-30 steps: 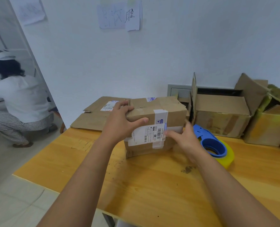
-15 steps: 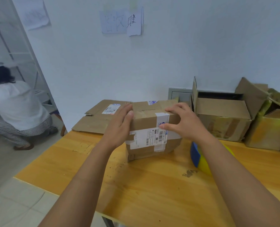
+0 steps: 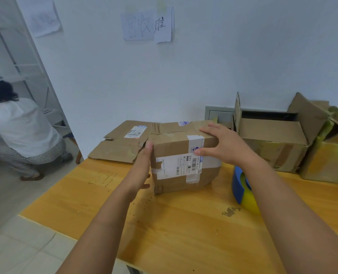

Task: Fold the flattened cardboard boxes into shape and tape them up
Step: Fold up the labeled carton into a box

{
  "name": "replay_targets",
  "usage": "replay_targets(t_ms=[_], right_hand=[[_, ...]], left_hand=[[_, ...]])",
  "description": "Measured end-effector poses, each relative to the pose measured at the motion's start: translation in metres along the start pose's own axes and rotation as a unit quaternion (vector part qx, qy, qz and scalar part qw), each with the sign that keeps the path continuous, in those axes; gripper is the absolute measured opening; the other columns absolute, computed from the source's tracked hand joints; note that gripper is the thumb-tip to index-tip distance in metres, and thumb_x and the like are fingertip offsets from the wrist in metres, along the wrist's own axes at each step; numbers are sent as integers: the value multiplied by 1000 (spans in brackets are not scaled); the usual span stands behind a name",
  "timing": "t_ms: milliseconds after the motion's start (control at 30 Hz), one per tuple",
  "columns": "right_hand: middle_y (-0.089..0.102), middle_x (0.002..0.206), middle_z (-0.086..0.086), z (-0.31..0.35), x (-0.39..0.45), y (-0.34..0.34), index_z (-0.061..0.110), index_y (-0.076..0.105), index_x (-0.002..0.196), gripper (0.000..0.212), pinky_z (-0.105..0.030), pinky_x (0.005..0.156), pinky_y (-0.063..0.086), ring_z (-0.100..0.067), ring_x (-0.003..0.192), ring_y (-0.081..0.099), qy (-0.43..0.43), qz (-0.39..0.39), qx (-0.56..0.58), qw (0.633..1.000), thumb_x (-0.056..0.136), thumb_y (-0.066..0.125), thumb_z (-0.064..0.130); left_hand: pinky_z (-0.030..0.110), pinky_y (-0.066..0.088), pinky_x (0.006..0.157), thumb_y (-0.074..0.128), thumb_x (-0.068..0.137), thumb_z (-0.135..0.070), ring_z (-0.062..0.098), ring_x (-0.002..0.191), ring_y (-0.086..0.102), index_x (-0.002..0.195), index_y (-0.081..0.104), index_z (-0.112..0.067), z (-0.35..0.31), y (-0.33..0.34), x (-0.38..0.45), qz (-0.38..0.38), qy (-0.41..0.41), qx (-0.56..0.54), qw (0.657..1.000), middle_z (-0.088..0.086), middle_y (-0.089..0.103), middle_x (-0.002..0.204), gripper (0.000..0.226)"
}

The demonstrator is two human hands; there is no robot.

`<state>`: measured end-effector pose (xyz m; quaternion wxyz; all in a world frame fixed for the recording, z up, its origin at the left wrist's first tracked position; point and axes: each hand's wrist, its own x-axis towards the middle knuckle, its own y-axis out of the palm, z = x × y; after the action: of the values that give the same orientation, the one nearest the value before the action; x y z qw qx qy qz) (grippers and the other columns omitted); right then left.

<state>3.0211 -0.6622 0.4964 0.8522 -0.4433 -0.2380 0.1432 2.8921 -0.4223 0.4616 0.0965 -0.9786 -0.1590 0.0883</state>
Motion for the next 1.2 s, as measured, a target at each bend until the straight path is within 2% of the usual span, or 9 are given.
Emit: replay_targets(t_ms=[100,167,267,500,733,867,1033,1133,1200], right_hand=[[27,162,11,1,-1,1,45,42,147,96,-45,114,30,-17,145,30,1,-5,2,1000,62,71,76],[27,162,11,2,-2,2,44,42,147,94,-45,113,31,-18,145,30,1,-7,1,1000,64,73,75],[28,162,11,3,-2,2,43,42,147,91,-45,112,33,-18,144,31,-3,-11,1,1000,67,75,71],[27,161,13,7,-3,5,42,41,148,91,-44,111,33,-16,144,31,-6,-15,-5,1000,68,75,71],[26,161,15,5,-5,6,42,39,149,92,-42,109,35,-15,143,31,-3,-23,0,1000,69,74,69],[26,162,13,4,-8,8,40,39,150,91,-42,109,35,-15,144,31,5,-32,-6,999,71,74,67],[24,162,13,12,-14,10,39,38,151,91,-46,112,35,-17,144,32,2,-31,-22,999,72,74,68],[25,162,13,16,-19,11,38,37,151,92,-47,111,37,-18,143,34,-3,-34,-53,998,73,71,70],[26,160,13,15,-25,14,38,38,151,92,-46,107,40,-19,140,36,-10,-38,-71,997,73,70,72]], left_hand=[[52,43,102,27,49,-107,24,124,50,147,37,-45,11,3,-2,46,-17,-31,998,-11,49,135,117],[58,42,104,38,52,-104,22,123,53,137,48,-46,12,3,-2,51,-9,-80,995,-10,56,135,103],[61,48,94,52,51,-100,22,119,56,121,61,-48,11,0,1,52,-1,-126,991,-7,61,127,88],[46,56,69,57,44,-99,22,118,55,129,58,-45,15,3,1,44,2,-172,984,-6,63,125,101],[50,51,93,62,50,-94,21,124,52,140,44,-48,29,13,7,9,62,-192,979,-8,56,137,103],[26,57,78,78,62,-72,5,114,57,129,37,-71,45,12,8,-28,136,-77,987,-20,48,137,79],[9,50,79,86,75,-18,-7,108,55,147,23,-55,67,8,16,6,204,44,978,-17,48,139,102],[8,50,73,87,73,-19,-12,102,56,134,28,-65,68,6,17,-4,201,65,977,-27,54,127,96],[6,50,67,89,70,-37,-16,100,56,116,26,-79,65,2,12,-8,174,73,982,-42,52,118,88]])
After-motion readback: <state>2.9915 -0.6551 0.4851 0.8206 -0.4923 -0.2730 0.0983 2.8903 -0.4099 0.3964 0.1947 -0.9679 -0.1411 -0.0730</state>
